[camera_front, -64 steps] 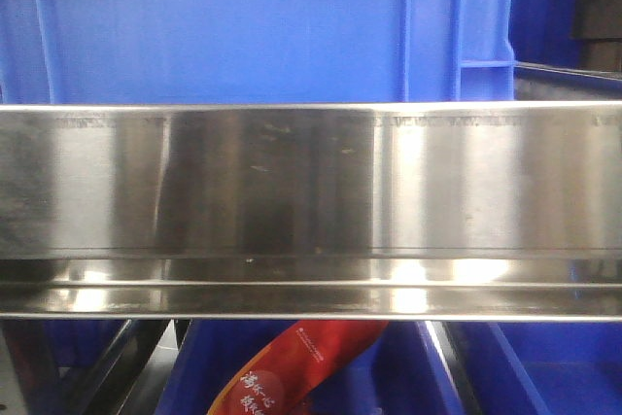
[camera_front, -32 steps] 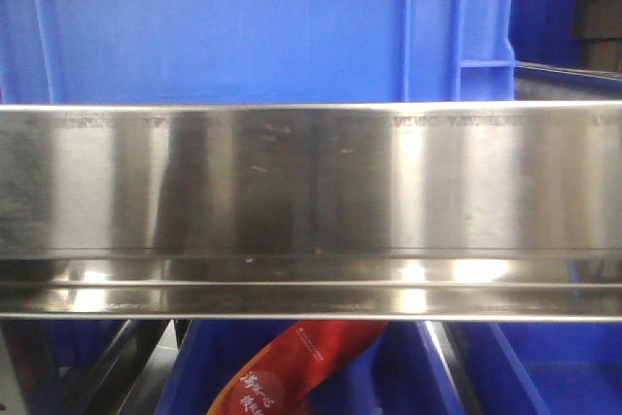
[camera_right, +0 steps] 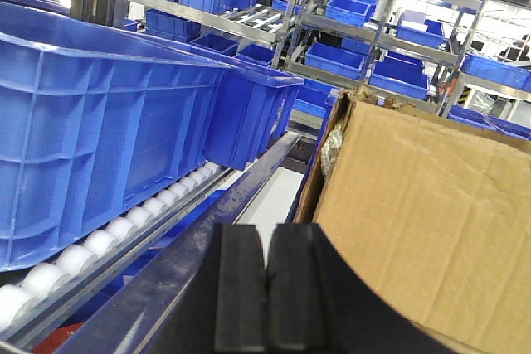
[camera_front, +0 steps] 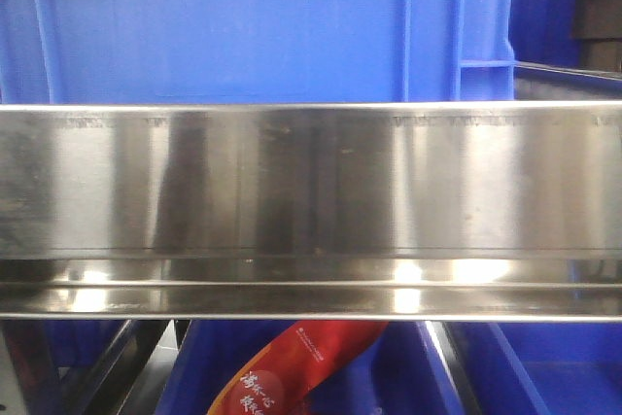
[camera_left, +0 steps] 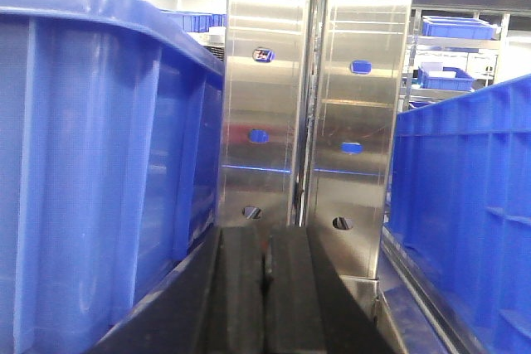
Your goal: Grab PVC pipe and place in blue bin
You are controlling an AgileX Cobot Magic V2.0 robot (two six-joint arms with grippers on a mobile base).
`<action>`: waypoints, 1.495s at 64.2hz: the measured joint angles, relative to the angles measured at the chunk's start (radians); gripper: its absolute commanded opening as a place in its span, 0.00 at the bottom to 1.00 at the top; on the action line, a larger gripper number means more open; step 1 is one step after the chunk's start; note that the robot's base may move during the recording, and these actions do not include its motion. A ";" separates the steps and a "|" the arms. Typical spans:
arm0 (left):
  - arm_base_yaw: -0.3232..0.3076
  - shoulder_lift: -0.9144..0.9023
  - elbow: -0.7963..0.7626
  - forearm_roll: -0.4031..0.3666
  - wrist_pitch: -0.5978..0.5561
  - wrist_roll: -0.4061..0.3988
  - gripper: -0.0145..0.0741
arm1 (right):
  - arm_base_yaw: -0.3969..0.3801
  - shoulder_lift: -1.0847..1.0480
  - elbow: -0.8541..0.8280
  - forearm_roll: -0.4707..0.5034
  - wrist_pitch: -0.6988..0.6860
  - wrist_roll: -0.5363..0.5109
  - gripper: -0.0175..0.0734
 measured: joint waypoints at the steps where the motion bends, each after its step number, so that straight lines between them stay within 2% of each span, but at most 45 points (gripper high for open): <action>1: 0.000 0.000 0.000 0.000 0.000 0.000 0.04 | 0.000 0.000 0.000 0.000 0.000 0.000 0.01; 40: 0.000 0.000 0.000 0.000 0.000 0.000 0.04 | 0.000 0.000 0.000 0.010 -0.021 -0.002 0.01; 54: 0.000 0.000 0.000 0.000 0.000 0.000 0.04 | 0.000 0.000 0.000 0.203 -0.039 -0.004 0.01; 66: 0.000 0.000 0.000 0.000 0.000 0.000 0.04 | 0.000 0.000 0.000 0.330 -0.061 -0.137 0.01; 78: 0.000 0.000 0.000 0.000 0.000 0.000 0.04 | 0.000 0.000 0.031 0.475 -0.159 -0.178 0.01; 96: 0.000 0.000 0.000 0.000 0.000 0.000 0.04 | 0.000 0.002 0.181 0.518 -0.356 -0.244 0.01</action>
